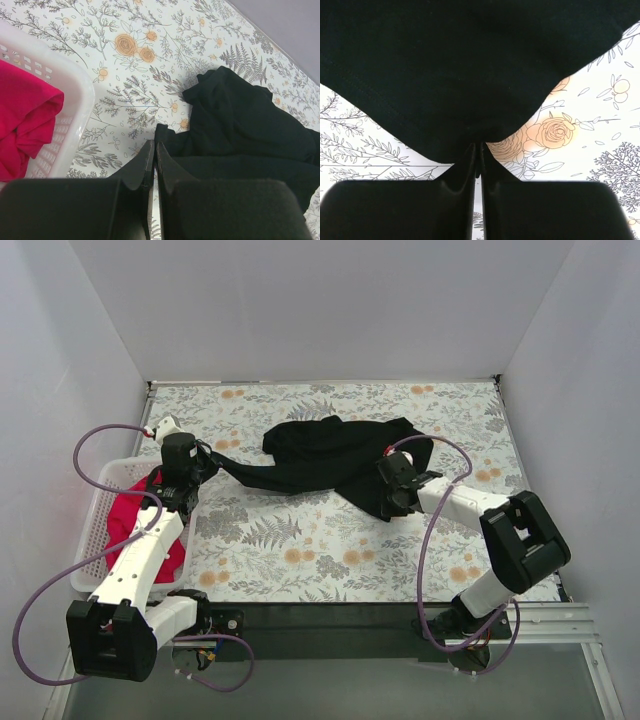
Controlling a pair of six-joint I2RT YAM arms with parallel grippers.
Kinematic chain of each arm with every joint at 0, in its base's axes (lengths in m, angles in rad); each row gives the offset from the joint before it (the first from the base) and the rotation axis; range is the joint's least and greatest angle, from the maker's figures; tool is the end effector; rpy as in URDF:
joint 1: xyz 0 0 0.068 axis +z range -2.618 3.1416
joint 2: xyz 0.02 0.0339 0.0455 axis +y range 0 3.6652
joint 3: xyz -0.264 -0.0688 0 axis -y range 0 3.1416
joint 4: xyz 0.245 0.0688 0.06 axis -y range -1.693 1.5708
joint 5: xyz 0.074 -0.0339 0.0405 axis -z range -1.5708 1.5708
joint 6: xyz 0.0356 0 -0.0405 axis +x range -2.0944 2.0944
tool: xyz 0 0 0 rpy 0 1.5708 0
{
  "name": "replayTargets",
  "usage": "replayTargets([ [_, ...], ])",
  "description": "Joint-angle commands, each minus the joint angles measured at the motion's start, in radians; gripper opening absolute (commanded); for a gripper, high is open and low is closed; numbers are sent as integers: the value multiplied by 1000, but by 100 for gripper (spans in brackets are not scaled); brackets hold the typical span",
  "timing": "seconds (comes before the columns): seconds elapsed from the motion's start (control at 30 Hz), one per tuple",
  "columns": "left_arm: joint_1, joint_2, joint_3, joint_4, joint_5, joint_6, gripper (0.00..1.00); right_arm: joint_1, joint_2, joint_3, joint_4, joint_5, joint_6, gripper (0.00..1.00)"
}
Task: Fold and stack the t-shirts
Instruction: Flatten the tshirt out
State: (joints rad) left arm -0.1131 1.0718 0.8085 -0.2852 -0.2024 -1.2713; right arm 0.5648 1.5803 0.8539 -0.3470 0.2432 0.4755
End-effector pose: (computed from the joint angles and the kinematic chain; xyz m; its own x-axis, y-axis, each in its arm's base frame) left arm 0.2380 -0.0198 0.2827 -0.0956 -0.9311 -0.3519 -0.5127 0.3491 -0.7844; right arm 0.2557 0.1519 0.1642 -0.8534 -0.0147 -0.5211 -0.0357 0.9989 0.0303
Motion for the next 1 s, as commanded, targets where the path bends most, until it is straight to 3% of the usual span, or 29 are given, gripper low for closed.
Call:
replayTargets([
  [0.0,6,-12,-2,-3,-28,16,0,-28,17,-114,-81,45,-3,4],
  [0.2,6,-9,-3,-9,-31,16,0,-118,-111,-193,-90,33,-29,1],
  [0.33,6,-9,24,-19,-49,12,0,-216,-224,-145,-131,48,-60,1],
  [0.53,6,14,237,-106,-101,23,0,-310,-376,222,-231,175,-148,1],
  [0.57,6,28,437,-170,-110,56,0,-345,-385,463,-259,235,-235,1],
  [0.6,6,28,439,-170,-111,56,0,-345,-385,465,-259,252,-236,1],
  [0.77,6,19,756,-238,-100,122,0,-358,-405,851,-267,330,-370,1],
  [0.97,6,-96,929,-238,-32,158,0,-356,-520,1001,-224,327,-549,1],
])
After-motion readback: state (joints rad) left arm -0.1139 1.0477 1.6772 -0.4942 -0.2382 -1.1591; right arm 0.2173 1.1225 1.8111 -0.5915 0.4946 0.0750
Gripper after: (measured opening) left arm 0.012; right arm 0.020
